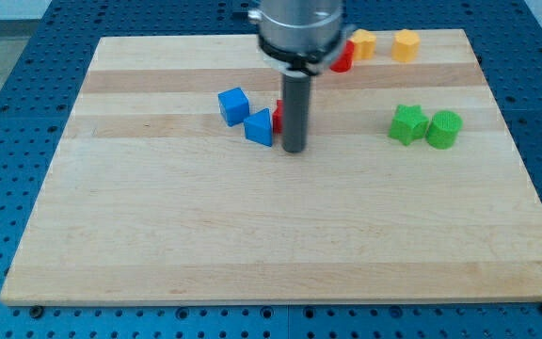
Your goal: Move the red blocks toward the yellow blocks
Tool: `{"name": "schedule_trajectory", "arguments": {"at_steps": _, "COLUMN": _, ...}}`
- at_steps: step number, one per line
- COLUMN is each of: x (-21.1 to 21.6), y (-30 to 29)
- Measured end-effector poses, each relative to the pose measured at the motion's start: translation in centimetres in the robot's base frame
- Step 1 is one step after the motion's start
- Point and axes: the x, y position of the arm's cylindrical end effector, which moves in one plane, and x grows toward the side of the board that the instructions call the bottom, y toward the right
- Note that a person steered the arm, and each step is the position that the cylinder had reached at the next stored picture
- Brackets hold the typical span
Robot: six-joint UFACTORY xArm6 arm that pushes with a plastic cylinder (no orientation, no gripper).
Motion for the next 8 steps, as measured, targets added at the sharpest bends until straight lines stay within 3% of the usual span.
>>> {"name": "schedule_trajectory", "arguments": {"at_steps": 2, "x": -10.4, "y": 3.6}}
{"name": "schedule_trajectory", "arguments": {"at_steps": 4, "x": -2.4, "y": -1.1}}
{"name": "schedule_trajectory", "arguments": {"at_steps": 5, "x": -8.4, "y": -5.6}}
{"name": "schedule_trajectory", "arguments": {"at_steps": 7, "x": -9.5, "y": 3.7}}
{"name": "schedule_trajectory", "arguments": {"at_steps": 8, "x": -10.4, "y": 1.8}}
